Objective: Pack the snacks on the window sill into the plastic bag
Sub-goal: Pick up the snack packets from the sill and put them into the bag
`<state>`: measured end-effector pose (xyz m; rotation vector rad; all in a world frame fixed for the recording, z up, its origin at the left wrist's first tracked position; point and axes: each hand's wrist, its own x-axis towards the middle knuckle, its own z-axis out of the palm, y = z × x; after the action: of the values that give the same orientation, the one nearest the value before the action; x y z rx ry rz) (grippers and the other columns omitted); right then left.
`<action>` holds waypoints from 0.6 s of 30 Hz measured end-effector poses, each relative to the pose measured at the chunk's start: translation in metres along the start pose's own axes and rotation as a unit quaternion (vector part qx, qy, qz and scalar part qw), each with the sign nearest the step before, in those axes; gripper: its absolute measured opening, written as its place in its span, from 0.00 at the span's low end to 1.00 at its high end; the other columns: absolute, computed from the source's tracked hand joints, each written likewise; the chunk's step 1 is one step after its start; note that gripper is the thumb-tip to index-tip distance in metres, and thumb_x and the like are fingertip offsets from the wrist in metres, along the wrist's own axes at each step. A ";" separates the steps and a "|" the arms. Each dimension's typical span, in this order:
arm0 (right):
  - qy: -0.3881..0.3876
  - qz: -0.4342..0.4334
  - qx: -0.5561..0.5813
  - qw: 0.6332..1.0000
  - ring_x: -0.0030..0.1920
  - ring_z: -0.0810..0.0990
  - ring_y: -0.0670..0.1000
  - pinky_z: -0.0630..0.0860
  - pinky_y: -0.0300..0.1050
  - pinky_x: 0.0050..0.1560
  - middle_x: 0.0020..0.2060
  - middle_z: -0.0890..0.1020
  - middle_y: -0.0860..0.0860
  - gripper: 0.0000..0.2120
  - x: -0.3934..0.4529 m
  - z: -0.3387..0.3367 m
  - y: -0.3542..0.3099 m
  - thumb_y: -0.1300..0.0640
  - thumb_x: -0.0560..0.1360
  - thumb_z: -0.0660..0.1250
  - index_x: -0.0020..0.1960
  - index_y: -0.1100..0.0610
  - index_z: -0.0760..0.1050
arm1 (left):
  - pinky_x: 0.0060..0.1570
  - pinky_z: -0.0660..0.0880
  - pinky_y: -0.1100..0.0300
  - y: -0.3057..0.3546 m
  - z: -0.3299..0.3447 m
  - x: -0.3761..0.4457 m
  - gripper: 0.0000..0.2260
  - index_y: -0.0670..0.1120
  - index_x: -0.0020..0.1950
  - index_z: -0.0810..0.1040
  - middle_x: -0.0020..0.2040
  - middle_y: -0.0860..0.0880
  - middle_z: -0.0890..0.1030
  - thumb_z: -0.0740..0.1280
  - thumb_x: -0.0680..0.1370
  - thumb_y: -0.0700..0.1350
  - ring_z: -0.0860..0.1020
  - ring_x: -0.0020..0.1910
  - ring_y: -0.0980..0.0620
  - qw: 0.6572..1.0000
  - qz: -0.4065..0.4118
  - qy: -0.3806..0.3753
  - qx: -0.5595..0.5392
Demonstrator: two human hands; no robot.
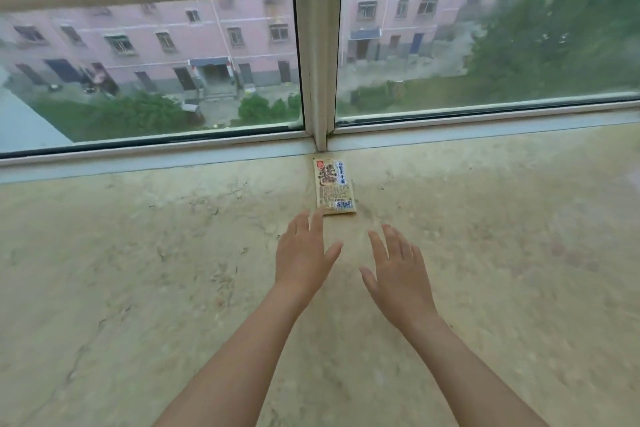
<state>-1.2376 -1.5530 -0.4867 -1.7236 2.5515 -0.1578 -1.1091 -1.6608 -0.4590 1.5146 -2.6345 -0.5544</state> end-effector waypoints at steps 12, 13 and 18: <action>0.048 0.041 0.073 0.995 0.77 0.52 0.52 0.47 0.51 0.74 0.77 0.56 0.52 0.33 0.053 0.076 0.011 0.39 0.77 0.48 0.77 0.54 0.56 | 0.69 0.62 0.48 0.026 0.050 0.121 0.37 0.47 0.76 0.58 0.77 0.39 0.55 0.63 0.74 0.66 0.55 0.76 0.41 0.998 -0.038 0.019 0.046; 0.044 0.043 0.076 0.995 0.77 0.51 0.52 0.46 0.50 0.74 0.77 0.55 0.52 0.33 0.053 0.075 0.011 0.39 0.76 0.48 0.77 0.54 0.55 | 0.67 0.65 0.48 0.027 0.048 0.125 0.38 0.46 0.75 0.58 0.76 0.39 0.58 0.64 0.73 0.65 0.58 0.74 0.41 0.998 -0.043 0.024 0.046; 0.023 0.049 0.086 0.995 0.77 0.50 0.51 0.47 0.50 0.74 0.77 0.54 0.51 0.33 0.055 0.073 0.010 0.39 0.76 0.50 0.77 0.53 0.56 | 0.43 0.70 0.54 0.024 0.039 0.138 0.35 0.40 0.77 0.48 0.65 0.38 0.71 0.64 0.78 0.47 0.76 0.57 0.41 0.983 0.037 0.023 0.179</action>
<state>-1.2599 -1.6041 -0.5595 -1.5469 2.5620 -0.4029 -1.2091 -1.7551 -0.5057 1.4766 -2.8533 -0.0373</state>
